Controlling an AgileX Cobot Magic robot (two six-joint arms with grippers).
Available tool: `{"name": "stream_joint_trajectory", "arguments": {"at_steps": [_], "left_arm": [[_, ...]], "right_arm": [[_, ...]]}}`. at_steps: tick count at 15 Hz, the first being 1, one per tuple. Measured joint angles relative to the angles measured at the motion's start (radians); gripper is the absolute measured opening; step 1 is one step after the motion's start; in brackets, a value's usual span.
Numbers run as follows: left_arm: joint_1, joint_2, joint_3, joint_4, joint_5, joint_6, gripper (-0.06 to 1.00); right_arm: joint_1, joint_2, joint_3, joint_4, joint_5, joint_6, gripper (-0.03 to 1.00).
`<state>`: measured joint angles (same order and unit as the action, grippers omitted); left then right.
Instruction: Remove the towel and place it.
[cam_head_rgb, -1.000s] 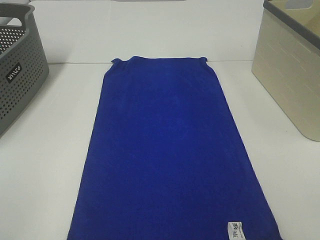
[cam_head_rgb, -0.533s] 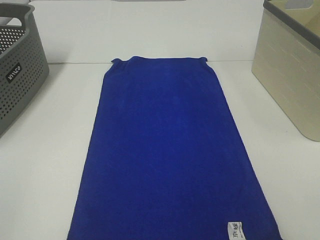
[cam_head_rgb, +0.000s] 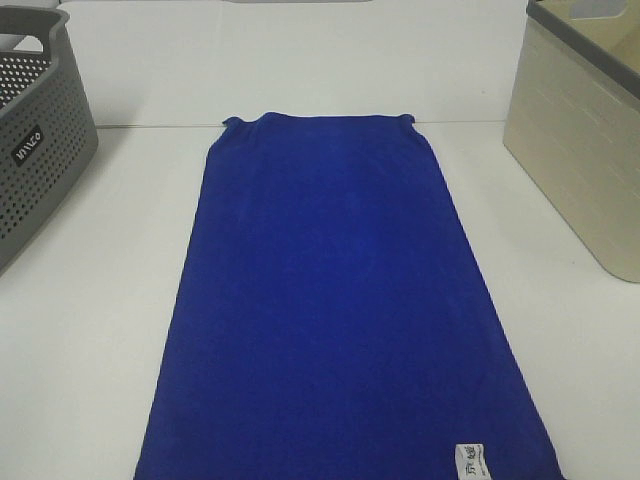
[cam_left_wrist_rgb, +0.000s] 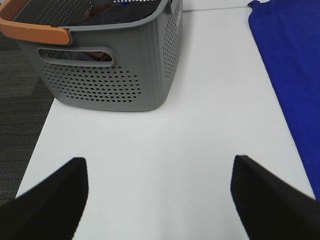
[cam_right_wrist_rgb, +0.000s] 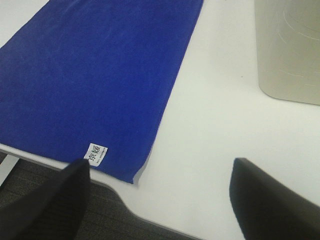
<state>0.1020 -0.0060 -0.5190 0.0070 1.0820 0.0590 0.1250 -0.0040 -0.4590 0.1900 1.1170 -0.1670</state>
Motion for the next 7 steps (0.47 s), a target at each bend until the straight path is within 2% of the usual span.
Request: {"name": "stream_joint_trajectory", "arguments": {"at_steps": [2,7], "left_arm": [[-0.023,0.0,0.0,0.0,0.0,0.0,0.74],[-0.026,0.0,0.0,0.0,0.0,0.0,0.74]], "right_arm": [[0.0,0.0,0.0,0.0,0.0,0.0,0.75],[0.0,0.0,0.0,0.0,0.0,0.0,0.75]]}}
